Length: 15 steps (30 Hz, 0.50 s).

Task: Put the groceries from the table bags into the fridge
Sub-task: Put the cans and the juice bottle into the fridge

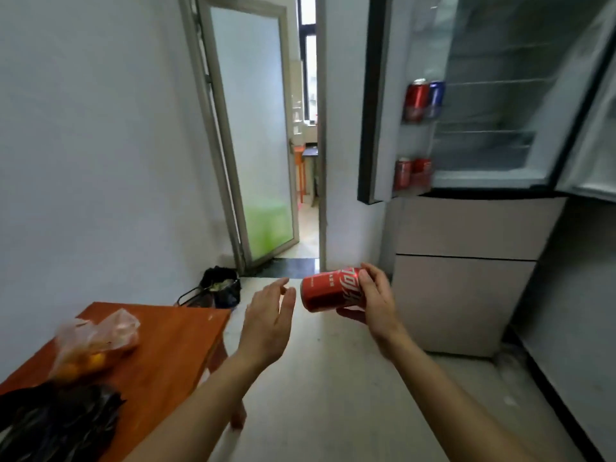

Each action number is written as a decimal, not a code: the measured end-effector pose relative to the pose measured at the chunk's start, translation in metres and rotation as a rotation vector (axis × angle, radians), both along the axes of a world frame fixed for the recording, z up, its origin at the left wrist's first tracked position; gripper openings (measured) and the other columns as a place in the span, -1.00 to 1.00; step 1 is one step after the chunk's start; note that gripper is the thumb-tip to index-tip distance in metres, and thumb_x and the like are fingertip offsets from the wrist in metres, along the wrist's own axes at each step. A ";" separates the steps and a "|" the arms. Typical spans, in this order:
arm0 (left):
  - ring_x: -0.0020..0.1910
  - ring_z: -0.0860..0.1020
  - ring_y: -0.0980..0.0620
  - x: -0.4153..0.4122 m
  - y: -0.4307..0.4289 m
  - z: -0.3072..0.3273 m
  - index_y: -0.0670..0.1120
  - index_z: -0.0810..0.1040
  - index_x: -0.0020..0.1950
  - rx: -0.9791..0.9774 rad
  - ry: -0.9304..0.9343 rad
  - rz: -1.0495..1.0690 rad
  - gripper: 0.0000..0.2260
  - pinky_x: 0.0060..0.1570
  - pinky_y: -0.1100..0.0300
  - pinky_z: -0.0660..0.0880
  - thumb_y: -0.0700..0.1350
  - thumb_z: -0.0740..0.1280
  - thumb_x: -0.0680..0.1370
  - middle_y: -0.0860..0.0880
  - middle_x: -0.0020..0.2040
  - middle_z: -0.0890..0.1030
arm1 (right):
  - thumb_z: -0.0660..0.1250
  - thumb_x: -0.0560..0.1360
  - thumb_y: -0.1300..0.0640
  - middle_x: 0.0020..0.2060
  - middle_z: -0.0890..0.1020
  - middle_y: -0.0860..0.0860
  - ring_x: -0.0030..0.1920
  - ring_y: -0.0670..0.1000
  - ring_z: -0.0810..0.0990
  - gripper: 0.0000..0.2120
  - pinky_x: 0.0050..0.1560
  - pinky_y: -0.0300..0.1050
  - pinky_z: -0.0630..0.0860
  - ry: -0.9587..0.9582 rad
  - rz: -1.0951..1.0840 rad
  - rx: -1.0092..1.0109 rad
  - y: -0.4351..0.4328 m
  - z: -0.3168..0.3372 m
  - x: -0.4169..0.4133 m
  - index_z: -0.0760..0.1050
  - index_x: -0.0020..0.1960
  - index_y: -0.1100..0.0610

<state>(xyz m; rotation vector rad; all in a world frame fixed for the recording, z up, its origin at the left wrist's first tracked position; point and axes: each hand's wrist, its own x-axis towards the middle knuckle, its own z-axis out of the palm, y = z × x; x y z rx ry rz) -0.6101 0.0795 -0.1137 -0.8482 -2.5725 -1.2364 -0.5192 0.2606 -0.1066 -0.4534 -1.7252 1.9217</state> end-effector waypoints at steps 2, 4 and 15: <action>0.31 0.44 0.00 0.000 0.068 0.008 -0.01 0.44 0.42 0.009 0.049 -0.109 -0.39 0.35 -0.04 0.36 0.31 -0.06 0.58 -0.02 0.33 0.53 | 0.14 0.67 -0.04 0.20 0.45 0.08 0.15 0.10 0.55 -0.66 -0.11 0.01 0.67 0.035 -0.075 -0.031 0.053 0.006 0.009 0.31 0.42 -0.01; 0.26 0.46 0.04 0.000 0.131 0.016 -0.02 0.45 0.41 0.036 0.068 -0.218 -0.39 0.30 0.10 0.41 0.32 -0.05 0.58 0.00 0.28 0.55 | 0.14 0.66 -0.07 0.22 0.44 0.08 0.18 0.12 0.53 -0.65 -0.08 0.03 0.67 0.056 -0.138 -0.023 0.102 0.012 0.010 0.31 0.42 -0.05; 0.18 0.45 0.17 -0.122 0.395 0.069 0.12 0.35 0.39 0.234 0.074 -0.427 -0.47 0.14 0.41 0.35 0.36 -0.03 0.56 0.09 0.18 0.49 | 0.42 0.53 0.06 0.33 0.37 0.04 0.25 0.12 0.51 -0.36 0.04 -0.04 0.66 0.099 -0.192 0.106 0.330 0.088 -0.090 0.21 0.51 -0.12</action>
